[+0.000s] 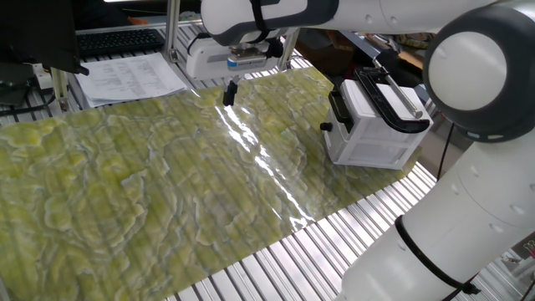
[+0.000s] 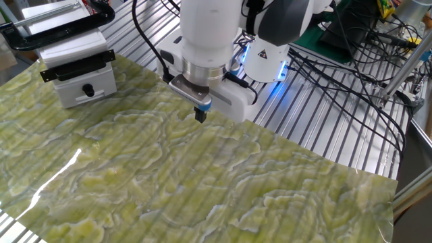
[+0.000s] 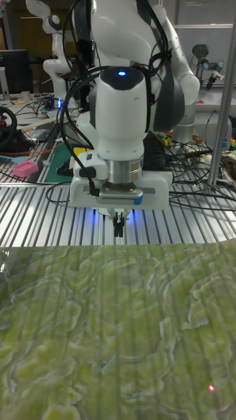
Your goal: Grasp the handle and close the drawer
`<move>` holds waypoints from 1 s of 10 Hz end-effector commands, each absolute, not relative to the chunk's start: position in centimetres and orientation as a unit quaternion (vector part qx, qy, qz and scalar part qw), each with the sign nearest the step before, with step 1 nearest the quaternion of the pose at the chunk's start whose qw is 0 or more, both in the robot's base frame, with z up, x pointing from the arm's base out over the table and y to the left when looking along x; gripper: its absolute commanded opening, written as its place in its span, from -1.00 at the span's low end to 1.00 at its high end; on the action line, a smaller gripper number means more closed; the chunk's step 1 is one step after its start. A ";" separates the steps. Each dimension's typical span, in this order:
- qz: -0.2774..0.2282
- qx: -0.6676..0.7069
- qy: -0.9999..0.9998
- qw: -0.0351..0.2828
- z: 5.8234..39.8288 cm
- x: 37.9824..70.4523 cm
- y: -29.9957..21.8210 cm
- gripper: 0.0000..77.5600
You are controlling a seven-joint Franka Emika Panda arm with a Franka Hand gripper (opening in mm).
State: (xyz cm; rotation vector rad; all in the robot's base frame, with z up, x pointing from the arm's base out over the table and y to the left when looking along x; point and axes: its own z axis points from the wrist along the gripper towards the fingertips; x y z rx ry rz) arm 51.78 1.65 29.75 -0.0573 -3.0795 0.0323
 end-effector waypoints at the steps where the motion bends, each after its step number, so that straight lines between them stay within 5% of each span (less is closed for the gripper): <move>1: 0.011 -0.019 -0.999 0.028 29.9 51.9 1.6 -0.97; 10: 0.006 -0.008 -1.000 0.024 30.4 52.5 1.1 -0.97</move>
